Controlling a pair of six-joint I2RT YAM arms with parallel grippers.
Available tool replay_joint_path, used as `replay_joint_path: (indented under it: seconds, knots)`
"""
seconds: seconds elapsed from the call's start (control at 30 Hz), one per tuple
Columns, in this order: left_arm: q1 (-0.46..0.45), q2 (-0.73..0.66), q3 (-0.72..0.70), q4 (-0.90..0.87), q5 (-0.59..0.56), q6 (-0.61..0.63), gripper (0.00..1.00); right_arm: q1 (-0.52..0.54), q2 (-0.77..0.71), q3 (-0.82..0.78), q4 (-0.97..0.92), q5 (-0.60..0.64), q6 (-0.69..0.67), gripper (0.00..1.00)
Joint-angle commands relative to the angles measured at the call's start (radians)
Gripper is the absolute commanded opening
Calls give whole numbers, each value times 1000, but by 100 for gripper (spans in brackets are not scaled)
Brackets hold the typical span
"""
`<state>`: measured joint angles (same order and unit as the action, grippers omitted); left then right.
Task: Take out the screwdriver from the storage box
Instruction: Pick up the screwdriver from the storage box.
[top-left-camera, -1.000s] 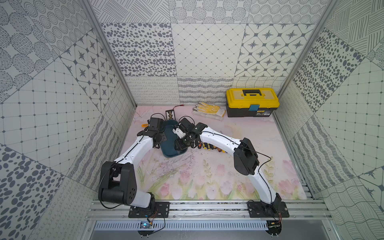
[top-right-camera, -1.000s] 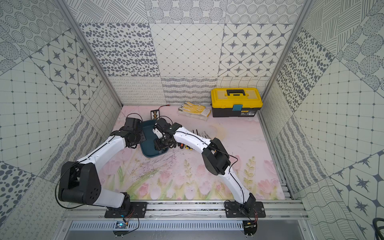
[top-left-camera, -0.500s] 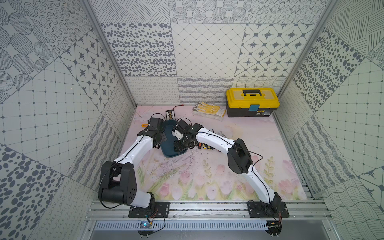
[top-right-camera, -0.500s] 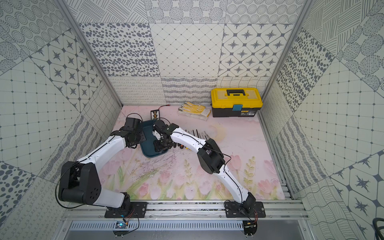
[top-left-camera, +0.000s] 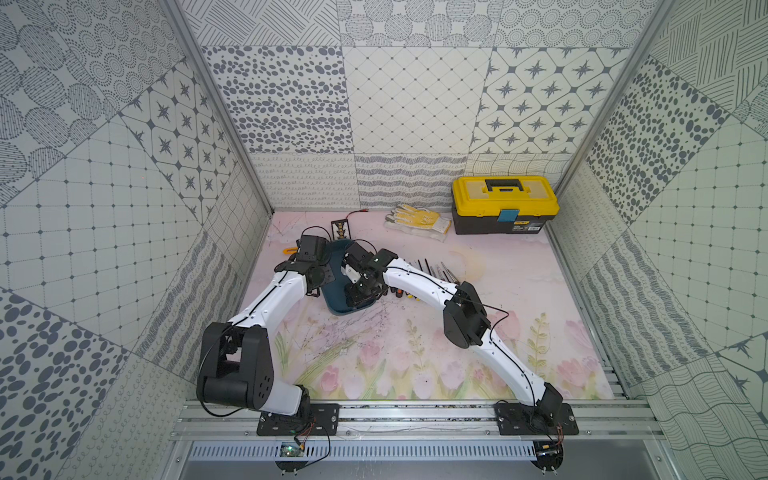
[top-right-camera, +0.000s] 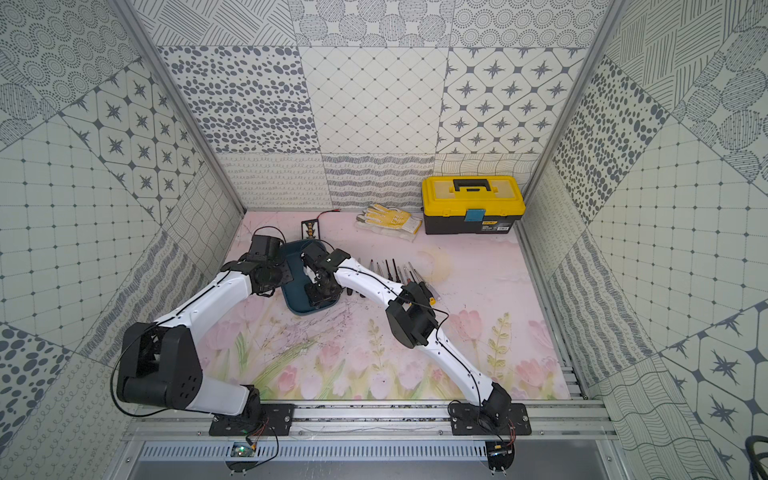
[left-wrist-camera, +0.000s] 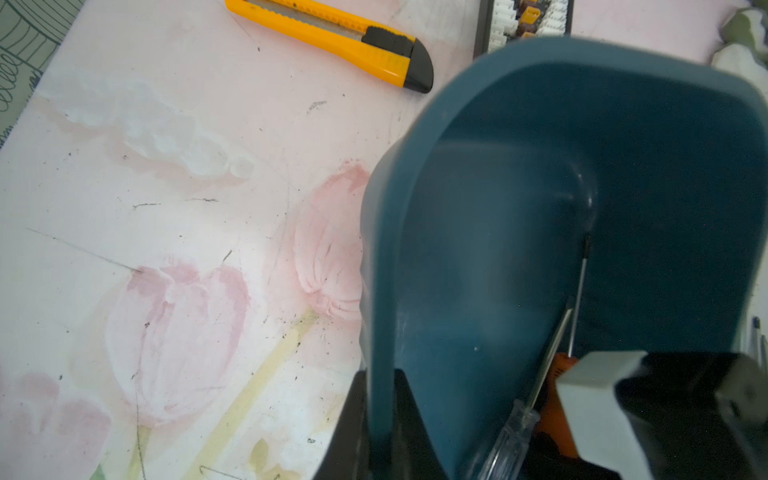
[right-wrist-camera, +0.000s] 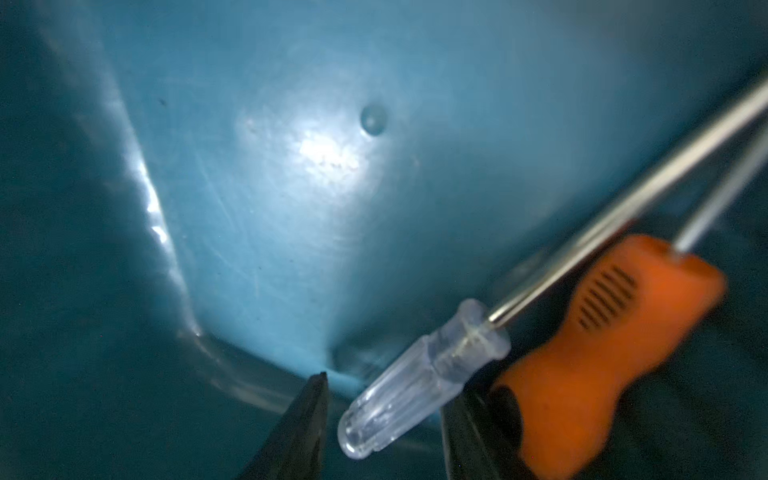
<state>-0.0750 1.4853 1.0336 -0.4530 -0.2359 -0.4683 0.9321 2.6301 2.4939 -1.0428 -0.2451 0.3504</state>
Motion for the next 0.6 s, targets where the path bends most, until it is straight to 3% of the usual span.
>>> replay_joint_path:
  seconds: [0.0,0.13,0.57]
  knots:
    - [3,1,0,51,9,-1,0,4,46,33,-25,-30,6,47]
    - [2,2,-2,51,9,-1,0,4,54,31,-25,-30,-1,43]
    - [3,2,0,47,-1,-4,0,4,0,-23,-2,7,-38,0]
